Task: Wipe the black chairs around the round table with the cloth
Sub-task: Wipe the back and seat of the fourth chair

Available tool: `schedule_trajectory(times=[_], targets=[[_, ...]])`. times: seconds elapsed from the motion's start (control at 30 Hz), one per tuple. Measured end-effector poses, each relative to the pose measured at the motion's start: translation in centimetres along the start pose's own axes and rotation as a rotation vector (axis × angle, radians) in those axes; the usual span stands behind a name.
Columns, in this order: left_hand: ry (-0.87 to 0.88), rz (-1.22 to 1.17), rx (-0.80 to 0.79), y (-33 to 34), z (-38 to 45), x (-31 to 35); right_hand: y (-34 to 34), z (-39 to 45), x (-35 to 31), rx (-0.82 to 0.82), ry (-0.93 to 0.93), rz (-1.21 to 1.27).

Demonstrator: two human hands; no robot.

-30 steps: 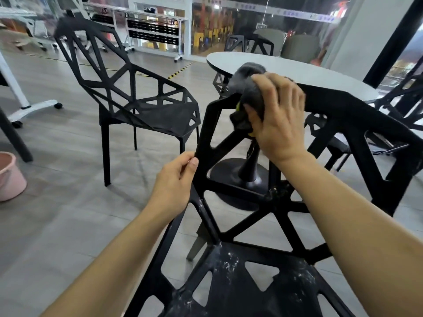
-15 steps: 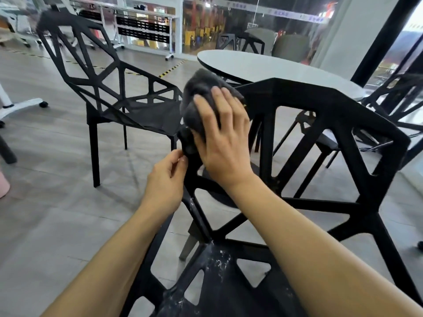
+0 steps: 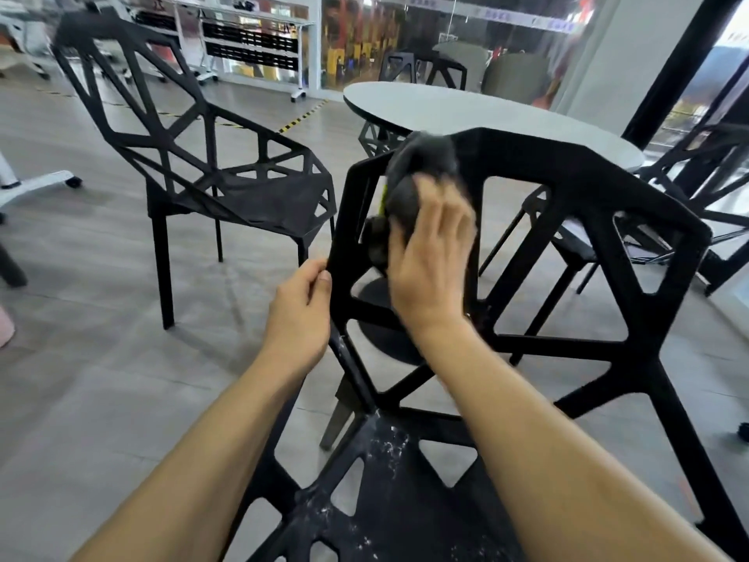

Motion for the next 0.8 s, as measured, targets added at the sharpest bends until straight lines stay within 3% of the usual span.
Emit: schedule_trajectory(times=[0.13, 0.3, 0.4, 0.5, 0.7, 0.8], targets=[[-0.042, -0.054, 0.006, -0.2, 0.3, -0.6, 2.6, -6.1, -3.8, -0.042, -0.072, 0.070], [-0.041, -0.072, 0.033, -0.2, 0.3, -0.4, 1.1, -2.9, -2.8, -0.130, -0.279, -0.080], [-0.049, -0.059, 0.039, -0.2, 0.2, -0.7, -1.0, 1.3, 0.7, -0.066, -0.158, -0.117], [-0.023, -0.024, 0.046, -0.2, 0.3, -0.6, -0.7, 0.4, 0.4, -0.011, 0.021, 0.031], [0.033, 0.019, 0.067, -0.5, 0.1, 0.0, 1.1, -4.5, -3.3, -0.221, -0.092, 0.175], [0.042, 0.049, 0.082, -0.5, 0.0, 0.2, -2.6, -1.4, -1.6, -0.148, -0.138, 0.070]])
Point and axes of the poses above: each hand's wrist, its own z-axis towards the middle knuckle, its own y-axis out of the palm, x = y × z, the point moved 10 cm from there along z, towards the middle knuckle, and after that the axes turned 10 degrees about z, right-handed, at the moved point
